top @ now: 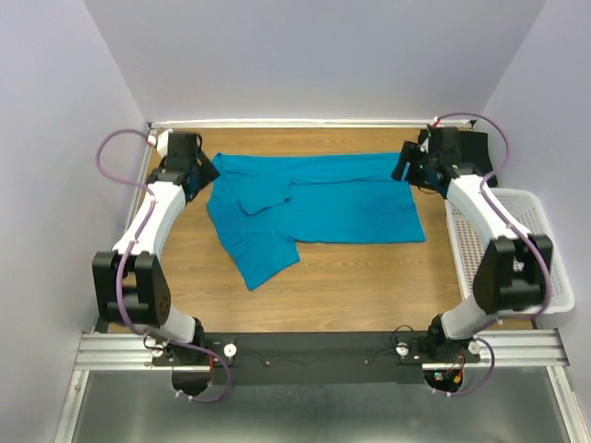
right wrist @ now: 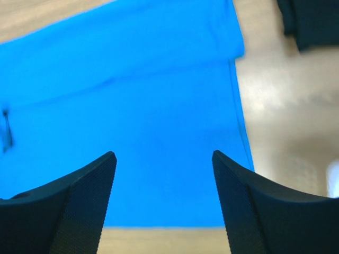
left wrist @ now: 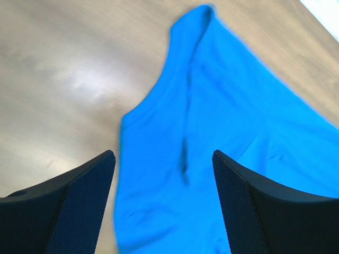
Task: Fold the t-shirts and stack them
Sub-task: Fold the tshirt
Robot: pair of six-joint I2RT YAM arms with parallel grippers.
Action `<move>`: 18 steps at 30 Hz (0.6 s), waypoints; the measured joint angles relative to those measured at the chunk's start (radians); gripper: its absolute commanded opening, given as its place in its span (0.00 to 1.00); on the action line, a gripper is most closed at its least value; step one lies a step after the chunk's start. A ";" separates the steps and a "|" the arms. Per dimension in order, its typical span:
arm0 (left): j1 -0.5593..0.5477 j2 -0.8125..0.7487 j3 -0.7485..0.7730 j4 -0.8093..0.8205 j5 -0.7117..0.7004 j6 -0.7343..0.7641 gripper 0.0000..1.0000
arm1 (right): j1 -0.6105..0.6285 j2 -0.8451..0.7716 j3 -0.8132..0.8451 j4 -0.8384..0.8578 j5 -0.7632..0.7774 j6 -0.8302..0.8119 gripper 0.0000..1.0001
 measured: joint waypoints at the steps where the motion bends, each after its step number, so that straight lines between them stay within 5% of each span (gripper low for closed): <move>1: 0.001 -0.056 -0.071 0.006 -0.012 -0.003 0.79 | 0.000 -0.057 -0.043 -0.003 0.001 -0.004 0.84; 9: -0.021 -0.119 -0.414 -0.036 -0.023 -0.008 0.60 | 0.000 -0.214 -0.227 -0.078 0.023 -0.014 0.86; 18: -0.110 -0.032 -0.383 -0.022 -0.031 -0.008 0.60 | 0.000 -0.232 -0.289 -0.130 0.052 -0.016 0.86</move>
